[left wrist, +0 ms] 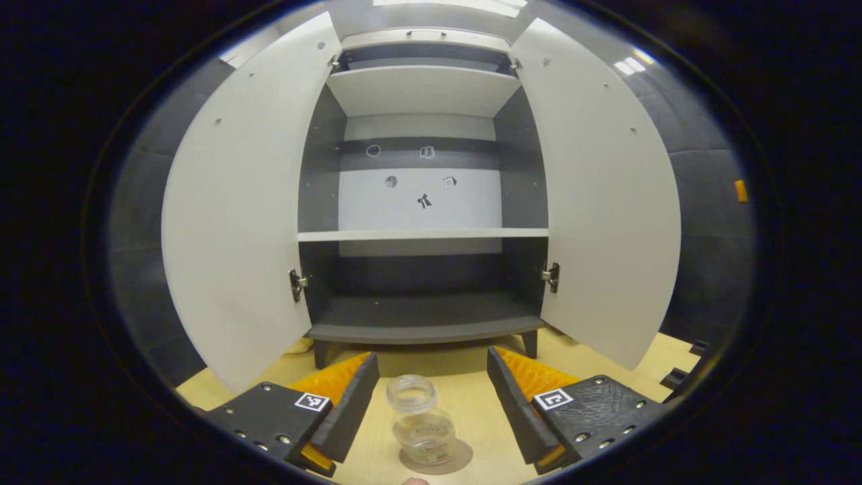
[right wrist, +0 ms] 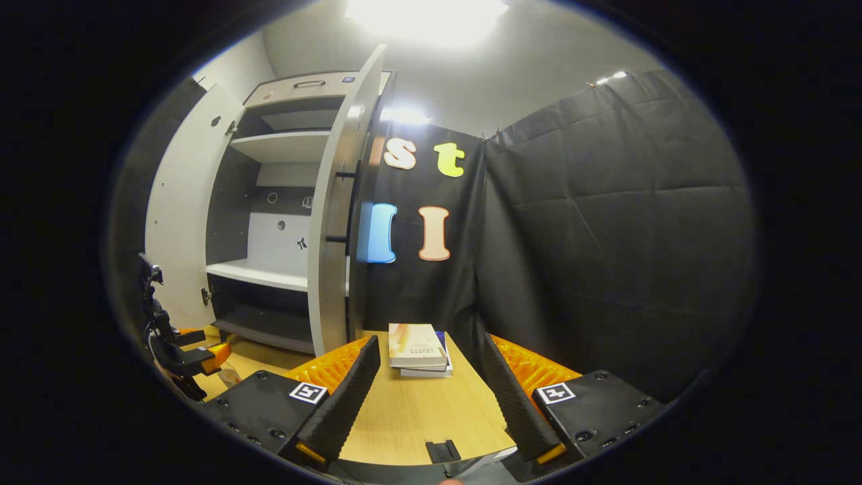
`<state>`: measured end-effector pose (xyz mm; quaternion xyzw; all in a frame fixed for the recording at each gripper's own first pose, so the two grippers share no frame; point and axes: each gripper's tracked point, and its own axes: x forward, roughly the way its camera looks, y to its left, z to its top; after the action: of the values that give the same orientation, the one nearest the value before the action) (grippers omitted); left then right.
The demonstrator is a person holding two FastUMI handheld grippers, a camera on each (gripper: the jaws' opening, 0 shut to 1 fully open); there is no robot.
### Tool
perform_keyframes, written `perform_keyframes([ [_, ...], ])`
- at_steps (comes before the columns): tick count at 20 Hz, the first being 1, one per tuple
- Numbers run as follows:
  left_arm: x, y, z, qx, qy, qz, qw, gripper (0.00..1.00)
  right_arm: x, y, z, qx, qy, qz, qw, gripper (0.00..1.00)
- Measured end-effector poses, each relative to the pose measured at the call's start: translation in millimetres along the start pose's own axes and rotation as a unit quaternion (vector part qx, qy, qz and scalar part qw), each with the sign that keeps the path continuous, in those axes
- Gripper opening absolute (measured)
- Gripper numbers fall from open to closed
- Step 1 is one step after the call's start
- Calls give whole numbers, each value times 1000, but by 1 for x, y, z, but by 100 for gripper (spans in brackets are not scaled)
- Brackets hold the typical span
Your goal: Grasp the bottle in the cabinet with the left hand and place it on the coaster, then close the right door with the right hand and the left door with the left hand.
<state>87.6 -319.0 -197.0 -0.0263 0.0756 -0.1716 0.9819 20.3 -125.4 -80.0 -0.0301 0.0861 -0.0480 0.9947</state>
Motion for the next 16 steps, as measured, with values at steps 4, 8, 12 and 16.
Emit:
perform_keyframes([
  [4,-27,10,35,8,-4,19,1000,93,14,-1,30,16,-21,16,1000,97],
  [8,-57,35,68,-7,-12,44,999,94,33,2,61,35,-39,33,998,97],
  [12,-77,70,99,-4,-15,76,997,93,55,7,75,57,-36,39,997,97],
  [16,-91,109,130,-8,-39,105,994,94,82,3,82,38,-27,15,999,97],
])
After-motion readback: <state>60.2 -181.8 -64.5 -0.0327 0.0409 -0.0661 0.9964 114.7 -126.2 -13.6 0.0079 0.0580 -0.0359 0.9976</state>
